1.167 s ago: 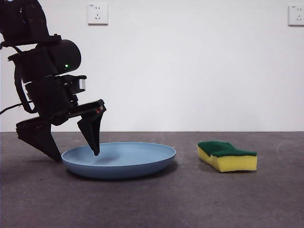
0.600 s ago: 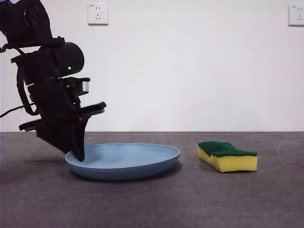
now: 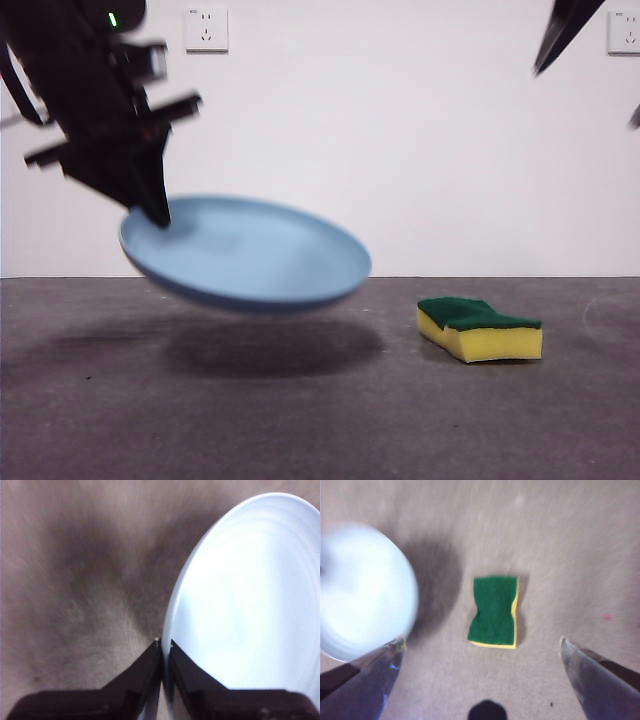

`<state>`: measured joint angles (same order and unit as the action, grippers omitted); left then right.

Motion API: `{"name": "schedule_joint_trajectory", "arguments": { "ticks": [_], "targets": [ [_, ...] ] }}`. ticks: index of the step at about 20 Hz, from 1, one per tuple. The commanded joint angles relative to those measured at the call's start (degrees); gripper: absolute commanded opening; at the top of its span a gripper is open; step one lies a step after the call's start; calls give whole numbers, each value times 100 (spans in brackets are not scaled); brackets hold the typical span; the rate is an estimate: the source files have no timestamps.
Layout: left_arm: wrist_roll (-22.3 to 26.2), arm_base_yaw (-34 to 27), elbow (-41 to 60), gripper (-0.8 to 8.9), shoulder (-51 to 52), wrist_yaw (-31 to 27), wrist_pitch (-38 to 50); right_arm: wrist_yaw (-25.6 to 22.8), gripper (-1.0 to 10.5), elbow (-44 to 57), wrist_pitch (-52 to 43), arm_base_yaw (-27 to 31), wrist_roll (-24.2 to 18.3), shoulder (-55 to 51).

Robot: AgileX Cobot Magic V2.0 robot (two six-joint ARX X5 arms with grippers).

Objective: Pick up the plate,pick up the cloth,clean the plate with the cloth

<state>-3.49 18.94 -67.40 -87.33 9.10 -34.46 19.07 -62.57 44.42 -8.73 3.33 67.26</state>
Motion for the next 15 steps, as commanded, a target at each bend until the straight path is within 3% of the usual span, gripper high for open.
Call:
{"name": "schedule_joint_trajectory", "arguments": {
  "ticks": [1, 4, 7, 15],
  "targets": [
    [76, 20, 55, -8, 354, -2, -81, -245, 527, -291, -15, -328, -214, 640],
    [79, 20, 55, -8, 721, 0, -177, -1025, 463, -774, 109, -807, -584, 1436],
    [79, 20, 55, -8, 837, -2, -304, -1327, 463, -1095, 105, -1056, -629, 2094],
    [208, 20, 55, -8, 837, -2, -463, -1346, 464, -1158, -157, -1187, -728, 3460]
  ]
}}
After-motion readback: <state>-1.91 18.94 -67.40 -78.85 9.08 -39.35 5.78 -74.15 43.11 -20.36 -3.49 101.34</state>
